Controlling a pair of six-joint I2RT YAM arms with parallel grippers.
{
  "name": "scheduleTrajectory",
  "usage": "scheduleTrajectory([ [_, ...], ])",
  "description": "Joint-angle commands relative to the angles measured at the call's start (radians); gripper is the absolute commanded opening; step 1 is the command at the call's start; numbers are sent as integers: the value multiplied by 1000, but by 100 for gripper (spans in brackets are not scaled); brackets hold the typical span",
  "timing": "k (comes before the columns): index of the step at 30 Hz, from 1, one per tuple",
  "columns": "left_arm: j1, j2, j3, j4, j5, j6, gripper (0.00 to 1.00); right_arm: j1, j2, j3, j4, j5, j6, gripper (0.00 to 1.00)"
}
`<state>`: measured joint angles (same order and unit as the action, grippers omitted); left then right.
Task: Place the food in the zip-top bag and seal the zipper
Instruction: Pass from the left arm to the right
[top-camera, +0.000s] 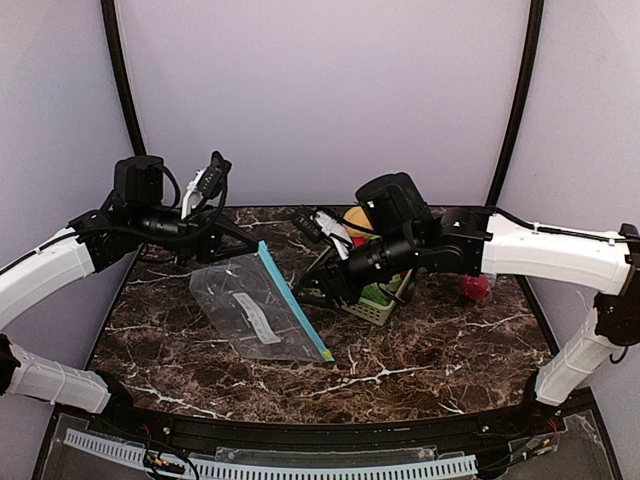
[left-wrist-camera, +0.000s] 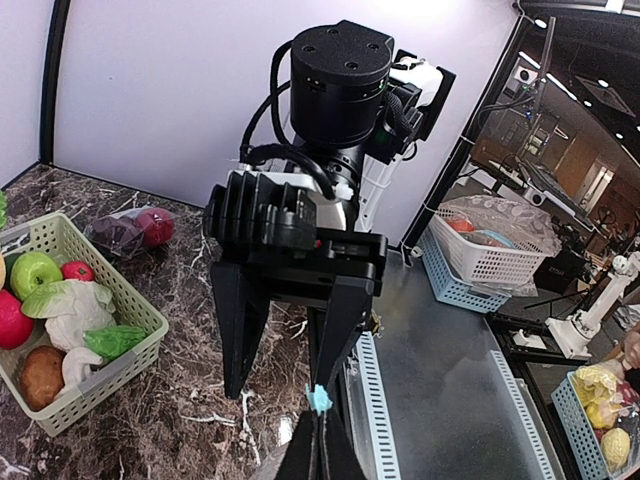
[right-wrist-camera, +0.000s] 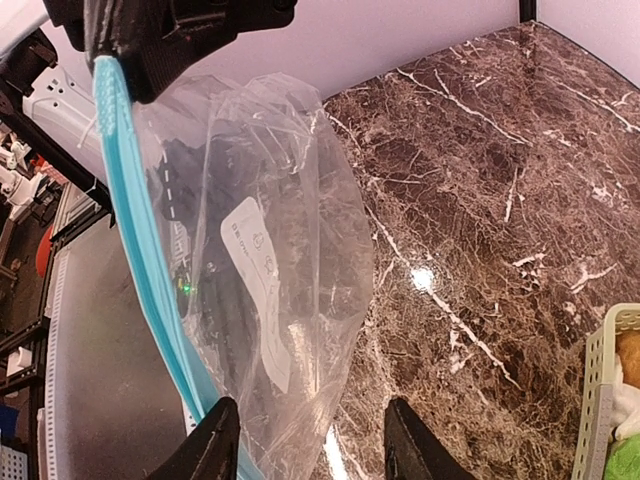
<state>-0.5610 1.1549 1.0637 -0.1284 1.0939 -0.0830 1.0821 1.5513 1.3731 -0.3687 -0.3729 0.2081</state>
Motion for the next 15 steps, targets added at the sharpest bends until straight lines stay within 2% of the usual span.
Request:
scheduleTrajectory([
  [1, -4, -29, -5, 7, 29, 2, 1, 12, -51, -17, 43, 24, 18, 51],
  [6, -5, -28, -5, 12, 50, -6, 1, 12, -66, -25, 56, 38, 29, 56],
  [15, -4, -32, -4, 31, 65, -25, 1, 12, -69, -34, 64, 38, 37, 58],
])
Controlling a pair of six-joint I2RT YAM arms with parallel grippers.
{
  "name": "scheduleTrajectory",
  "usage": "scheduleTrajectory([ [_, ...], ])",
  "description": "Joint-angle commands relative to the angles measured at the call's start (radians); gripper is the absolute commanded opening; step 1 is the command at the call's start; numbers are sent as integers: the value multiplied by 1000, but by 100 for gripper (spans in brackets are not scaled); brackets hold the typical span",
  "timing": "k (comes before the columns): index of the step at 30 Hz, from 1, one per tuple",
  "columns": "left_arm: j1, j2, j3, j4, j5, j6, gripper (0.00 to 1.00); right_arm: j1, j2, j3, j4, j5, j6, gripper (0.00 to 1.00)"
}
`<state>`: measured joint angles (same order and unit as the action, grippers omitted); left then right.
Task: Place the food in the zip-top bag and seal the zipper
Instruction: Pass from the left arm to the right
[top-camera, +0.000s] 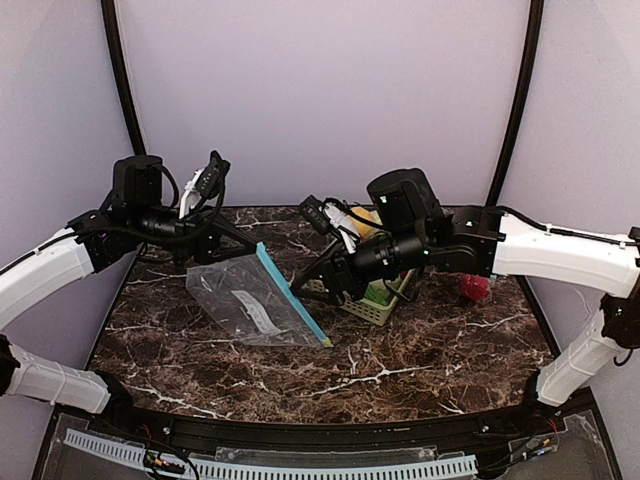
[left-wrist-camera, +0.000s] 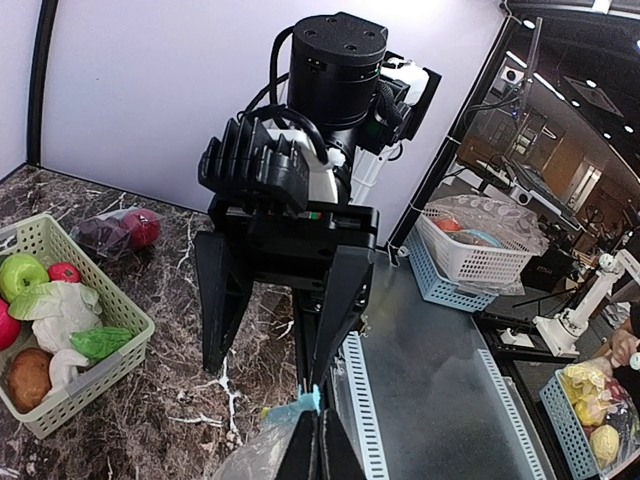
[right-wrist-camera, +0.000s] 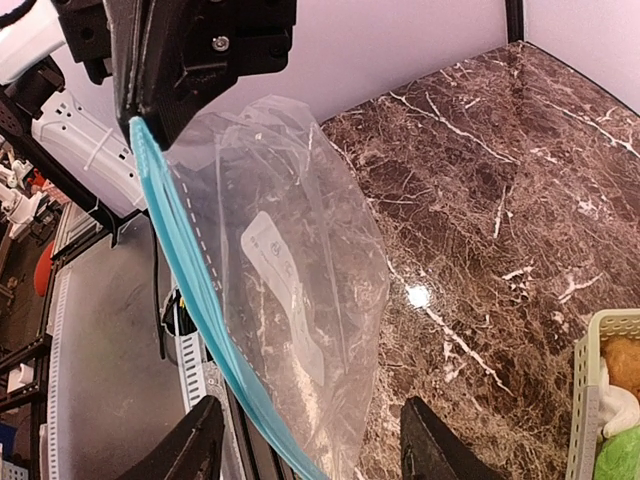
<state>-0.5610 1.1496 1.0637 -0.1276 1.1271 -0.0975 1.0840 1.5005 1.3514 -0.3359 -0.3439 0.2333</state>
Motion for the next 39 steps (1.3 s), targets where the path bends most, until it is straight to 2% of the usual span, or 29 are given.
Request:
scheduleTrajectory([
  [1, -5, -27, -4, 30, 33, -11, 1, 10, -19, -14, 31, 12, 13, 59],
  [30, -5, -28, -1, 46, 43, -23, 1, 10, 23, 13, 14, -22, -12, 50],
  [39, -5, -26, -3, 41, 36, -16, 1, 11, 36, 26, 22, -102, -24, 48],
])
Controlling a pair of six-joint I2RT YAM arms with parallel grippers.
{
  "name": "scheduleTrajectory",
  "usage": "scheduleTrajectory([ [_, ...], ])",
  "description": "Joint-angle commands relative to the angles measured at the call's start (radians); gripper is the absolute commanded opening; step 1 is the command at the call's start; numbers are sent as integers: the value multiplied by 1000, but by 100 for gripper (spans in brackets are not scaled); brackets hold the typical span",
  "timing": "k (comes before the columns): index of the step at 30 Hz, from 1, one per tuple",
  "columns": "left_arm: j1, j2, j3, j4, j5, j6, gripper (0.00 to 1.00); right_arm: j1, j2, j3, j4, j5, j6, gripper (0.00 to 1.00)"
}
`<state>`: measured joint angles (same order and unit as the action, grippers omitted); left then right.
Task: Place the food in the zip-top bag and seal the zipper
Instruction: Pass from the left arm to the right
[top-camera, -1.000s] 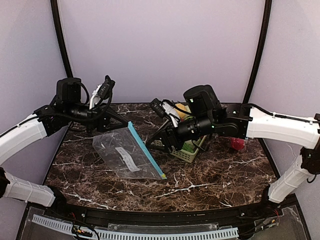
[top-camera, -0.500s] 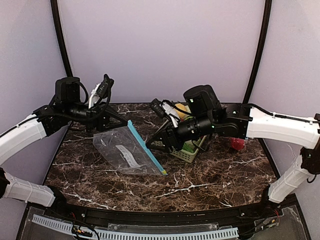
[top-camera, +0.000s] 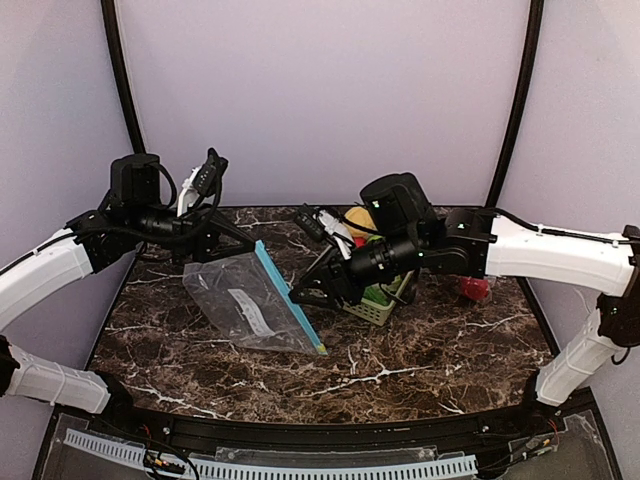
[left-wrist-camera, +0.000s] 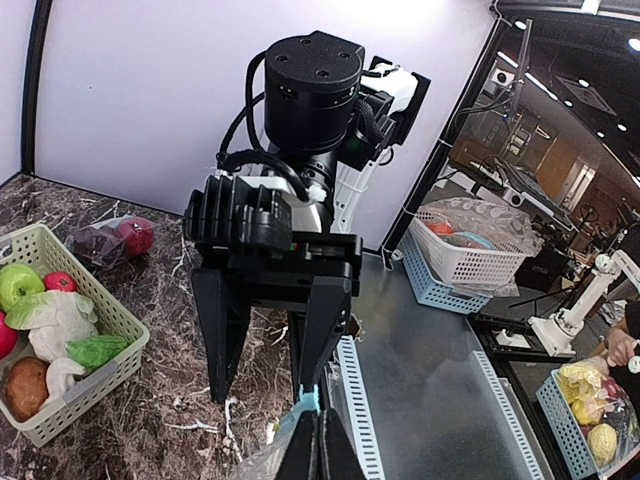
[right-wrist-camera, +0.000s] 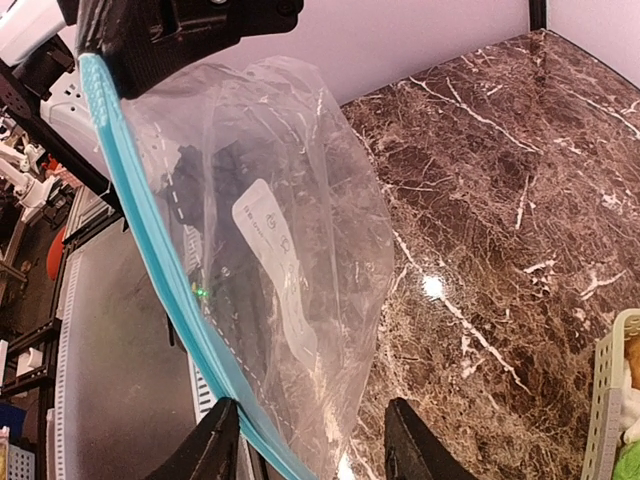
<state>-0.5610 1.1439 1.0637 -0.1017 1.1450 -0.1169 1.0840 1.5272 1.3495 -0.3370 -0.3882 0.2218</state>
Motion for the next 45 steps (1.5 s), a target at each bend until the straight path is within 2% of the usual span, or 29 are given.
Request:
scheduleTrajectory([
  [1, -5, -20, -3, 16, 16, 4, 1, 11, 11, 29, 25, -65, -12, 48],
  [3, -5, -18, -3, 20, 15, 1, 1, 13, 14, 30, 26, -66, -12, 46],
  [11, -5, -18, -6, 31, 14, -7, 1, 14, 28, 46, 31, -75, -18, 26],
  [15, -5, -17, -11, 31, 8, -4, 1, 14, 39, 52, 36, -105, -20, 22],
  [18, -5, -16, -13, 28, 5, -1, 1, 17, 49, 56, 32, -117, -19, 15],
  [22, -4, -16, -14, 22, -9, 6, 1, 17, 42, 51, 39, -118, -17, 0],
  [26, -4, -18, -12, 4, -66, 20, 1, 16, 11, 39, 40, -23, 4, 0],
  [27, -4, -19, -9, -17, -87, 26, 5, 14, 3, 35, 34, 17, 12, 0],
  [28, -4, -21, -6, -31, -154, 38, 21, 10, -4, 32, 26, 53, 24, 0],
  [29, -4, -27, -2, -59, -194, 45, 32, 3, -12, 28, 16, 94, 36, 0],
  [30, -4, -38, -1, -85, -293, 56, 48, -9, -19, 24, 3, 133, 53, 0],
  [32, -4, -60, -3, -113, -456, 66, 65, -33, -29, 19, -33, 201, 82, 0],
  [34, -4, -86, -9, -128, -606, 60, 73, -57, -36, 14, -75, 261, 118, 0],
  [35, -3, -96, -20, -130, -679, 41, 75, -70, -43, 8, -88, 279, 130, 0],
  [37, -4, -117, -38, -120, -740, -8, 76, -83, -58, -5, -101, 309, 145, 0],
  [42, -17, -124, -122, -1, -703, -217, 75, -80, -58, 0, -83, 271, 167, 0],
  [45, -70, -120, -175, 79, -733, -346, 74, -58, -24, 3, -16, 226, 189, 0],
])
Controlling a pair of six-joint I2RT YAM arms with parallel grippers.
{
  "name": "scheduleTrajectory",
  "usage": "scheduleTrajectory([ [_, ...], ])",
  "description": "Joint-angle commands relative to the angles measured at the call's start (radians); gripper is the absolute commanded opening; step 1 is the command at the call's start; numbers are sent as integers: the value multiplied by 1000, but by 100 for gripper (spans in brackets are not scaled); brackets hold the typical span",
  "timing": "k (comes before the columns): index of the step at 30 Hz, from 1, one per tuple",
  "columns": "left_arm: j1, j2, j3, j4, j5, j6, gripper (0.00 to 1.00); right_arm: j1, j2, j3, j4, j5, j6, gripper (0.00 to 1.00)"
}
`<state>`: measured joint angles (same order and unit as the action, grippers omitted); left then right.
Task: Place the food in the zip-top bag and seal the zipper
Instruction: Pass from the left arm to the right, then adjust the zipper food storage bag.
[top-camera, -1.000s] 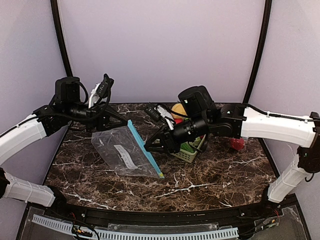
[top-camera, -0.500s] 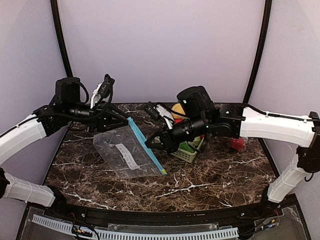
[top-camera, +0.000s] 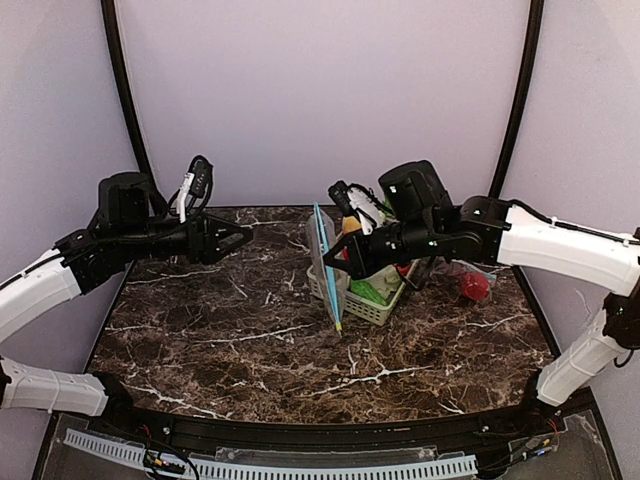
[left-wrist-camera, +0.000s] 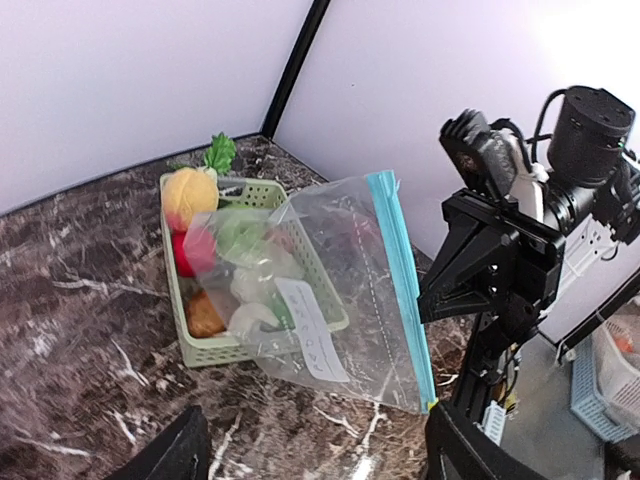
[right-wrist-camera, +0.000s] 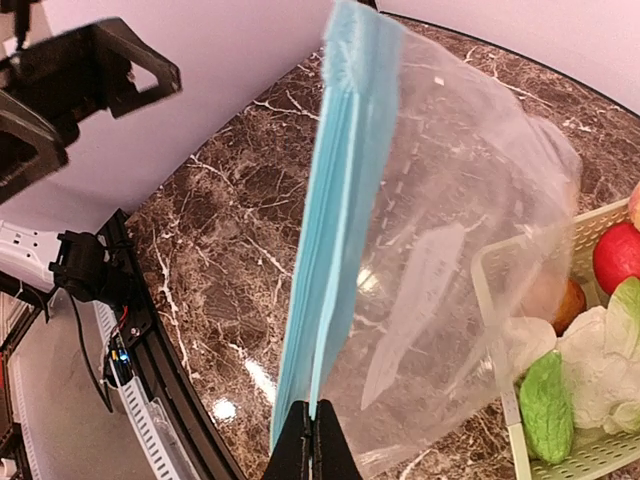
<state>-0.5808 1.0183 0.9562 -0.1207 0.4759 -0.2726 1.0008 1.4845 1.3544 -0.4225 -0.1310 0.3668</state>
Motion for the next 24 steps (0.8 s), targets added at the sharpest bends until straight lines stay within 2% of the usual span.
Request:
scheduleTrajectory([
  [1, -65, 9, -90, 129, -76, -208, 74, 33, 35, 1, 90, -47, 50, 0],
  [5, -143, 34, -128, 185, -138, -283, 73, 61, 104, 31, 143, -63, 76, 0],
  [11, -175, 72, -231, 344, -110, -428, 74, 73, 186, 58, 197, -82, 124, 0],
  [20, -176, 117, -259, 357, -117, -431, 75, 81, 233, 75, 229, -110, 141, 0],
  [24, -177, 139, -244, 330, -132, -413, 64, 86, 245, 78, 228, -117, 150, 0],
])
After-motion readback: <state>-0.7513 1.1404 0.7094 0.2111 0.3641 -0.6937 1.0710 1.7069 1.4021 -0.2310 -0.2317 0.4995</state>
